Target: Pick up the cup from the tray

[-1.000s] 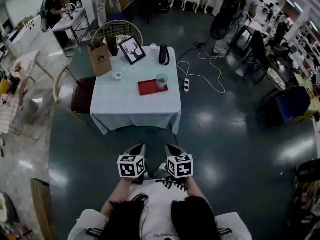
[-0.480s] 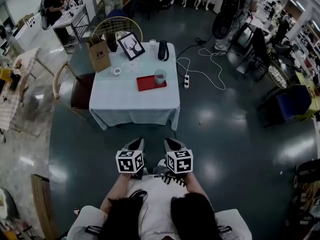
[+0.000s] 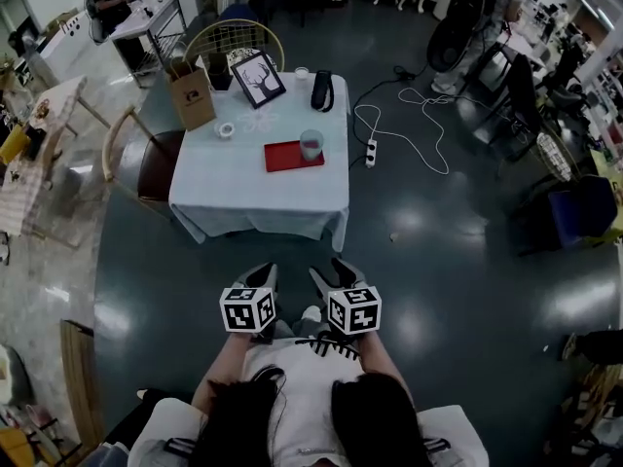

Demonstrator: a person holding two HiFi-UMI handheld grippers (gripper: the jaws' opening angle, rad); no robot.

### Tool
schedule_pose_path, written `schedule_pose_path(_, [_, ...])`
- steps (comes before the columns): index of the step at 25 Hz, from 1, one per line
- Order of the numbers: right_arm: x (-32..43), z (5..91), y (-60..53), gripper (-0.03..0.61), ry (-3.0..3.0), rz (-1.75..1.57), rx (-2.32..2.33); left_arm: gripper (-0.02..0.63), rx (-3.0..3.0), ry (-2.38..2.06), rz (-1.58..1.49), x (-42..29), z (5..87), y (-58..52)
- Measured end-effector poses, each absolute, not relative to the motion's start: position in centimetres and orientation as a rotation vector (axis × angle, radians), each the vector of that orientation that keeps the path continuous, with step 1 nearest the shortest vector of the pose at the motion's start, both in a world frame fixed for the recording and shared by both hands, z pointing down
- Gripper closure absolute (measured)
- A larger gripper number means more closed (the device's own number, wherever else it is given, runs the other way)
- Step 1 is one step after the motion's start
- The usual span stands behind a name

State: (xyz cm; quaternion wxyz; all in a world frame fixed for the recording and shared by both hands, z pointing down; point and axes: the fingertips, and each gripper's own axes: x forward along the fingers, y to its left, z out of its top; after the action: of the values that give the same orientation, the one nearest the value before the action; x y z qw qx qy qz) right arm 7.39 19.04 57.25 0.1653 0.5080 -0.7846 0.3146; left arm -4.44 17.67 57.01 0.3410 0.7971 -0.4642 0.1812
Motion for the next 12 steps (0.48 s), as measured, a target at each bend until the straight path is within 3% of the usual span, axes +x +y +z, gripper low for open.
schedule_pose_path(12, [10.6,57.3,16.0,0.31,-2.308,0.874,1.431,0.614,2.032,-1.308,0.454,-2.8,57.1,16.4])
